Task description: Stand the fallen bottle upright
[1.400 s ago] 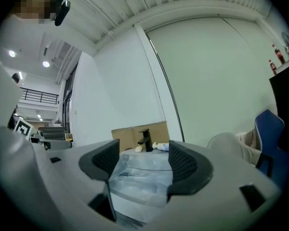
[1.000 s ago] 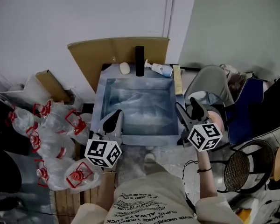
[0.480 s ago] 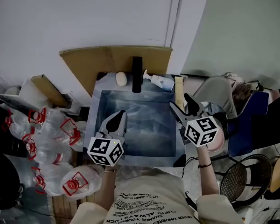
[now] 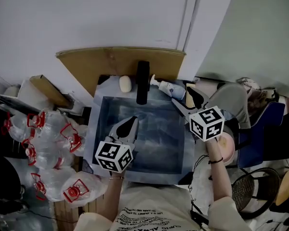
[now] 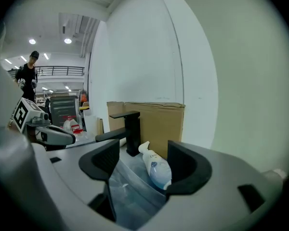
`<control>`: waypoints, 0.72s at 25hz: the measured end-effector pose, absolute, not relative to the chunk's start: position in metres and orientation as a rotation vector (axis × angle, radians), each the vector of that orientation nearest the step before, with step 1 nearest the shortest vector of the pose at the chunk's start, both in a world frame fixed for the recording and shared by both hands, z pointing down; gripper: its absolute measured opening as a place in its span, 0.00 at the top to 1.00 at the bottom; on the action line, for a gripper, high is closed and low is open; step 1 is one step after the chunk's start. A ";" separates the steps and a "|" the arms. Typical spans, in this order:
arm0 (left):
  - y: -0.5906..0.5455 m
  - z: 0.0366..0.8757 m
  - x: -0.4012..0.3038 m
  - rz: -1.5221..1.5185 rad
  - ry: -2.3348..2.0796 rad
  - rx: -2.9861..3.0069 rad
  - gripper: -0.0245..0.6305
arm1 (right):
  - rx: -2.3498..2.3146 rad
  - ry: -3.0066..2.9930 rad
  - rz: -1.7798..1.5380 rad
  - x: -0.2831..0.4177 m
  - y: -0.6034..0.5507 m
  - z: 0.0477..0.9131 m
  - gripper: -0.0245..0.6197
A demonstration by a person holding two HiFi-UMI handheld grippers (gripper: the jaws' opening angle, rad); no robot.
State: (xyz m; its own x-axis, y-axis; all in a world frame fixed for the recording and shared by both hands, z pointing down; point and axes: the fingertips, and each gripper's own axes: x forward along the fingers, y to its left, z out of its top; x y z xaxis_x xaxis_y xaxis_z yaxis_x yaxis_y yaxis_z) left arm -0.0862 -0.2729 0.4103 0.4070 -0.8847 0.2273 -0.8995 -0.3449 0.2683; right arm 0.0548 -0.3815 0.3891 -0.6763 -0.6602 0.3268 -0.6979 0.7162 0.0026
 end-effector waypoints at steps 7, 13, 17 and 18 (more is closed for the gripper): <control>-0.298 0.432 -0.071 0.075 -1.471 2.301 0.93 | 0.928 -2.560 0.099 0.034 -0.424 0.400 0.49; -0.313 0.447 -0.064 0.092 -1.413 2.309 0.93 | 0.742 -2.480 0.040 0.005 -0.444 0.419 0.49; -0.316 0.458 -0.058 0.107 -1.360 2.313 0.93 | 0.617 -2.384 0.041 -0.009 -0.451 0.444 0.49; -0.317 0.461 -0.058 0.111 -1.347 2.316 0.93 | 0.591 -2.359 0.040 -0.012 -0.454 0.449 0.49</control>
State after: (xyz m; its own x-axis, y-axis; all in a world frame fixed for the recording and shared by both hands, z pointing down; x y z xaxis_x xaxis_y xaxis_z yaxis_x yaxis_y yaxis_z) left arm -0.0576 -0.3167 0.4609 0.5187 -0.8040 0.2908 -0.8408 -0.4180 0.3441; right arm -0.0121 -0.4541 0.4489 -0.6550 -0.4036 0.6388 -0.4253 0.8957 0.1299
